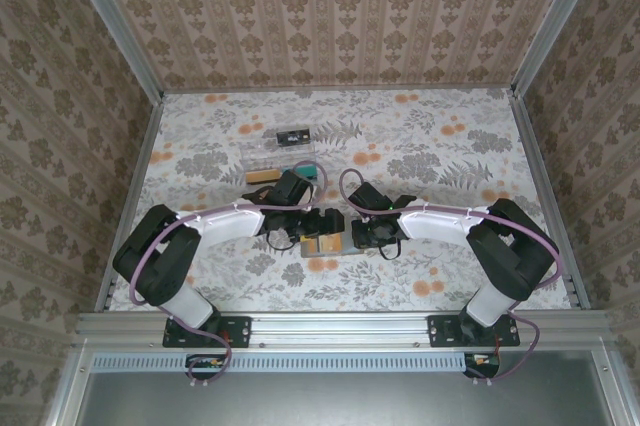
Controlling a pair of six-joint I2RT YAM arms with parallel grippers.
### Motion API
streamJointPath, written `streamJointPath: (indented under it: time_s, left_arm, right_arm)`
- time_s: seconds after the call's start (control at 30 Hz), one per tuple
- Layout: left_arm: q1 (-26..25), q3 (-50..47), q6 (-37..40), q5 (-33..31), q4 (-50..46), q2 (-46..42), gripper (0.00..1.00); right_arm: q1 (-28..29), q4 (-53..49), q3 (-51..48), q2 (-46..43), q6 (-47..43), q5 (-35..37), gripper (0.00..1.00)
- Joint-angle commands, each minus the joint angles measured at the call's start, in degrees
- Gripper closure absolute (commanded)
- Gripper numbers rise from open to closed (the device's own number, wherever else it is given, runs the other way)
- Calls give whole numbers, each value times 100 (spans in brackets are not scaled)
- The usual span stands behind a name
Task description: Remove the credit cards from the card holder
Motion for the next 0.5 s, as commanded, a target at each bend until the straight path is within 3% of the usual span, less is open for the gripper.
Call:
streamJointPath:
  time_s: [0.0,0.47]
  left_arm:
    - [-46,-37,-7,167,90,25,7]
    - [151,32,263,-323,-764,-441,25]
  right_arm:
    - [54,139,-135,211,104,-193,76]
    - [-83,-368,201,-869,-164,201,72]
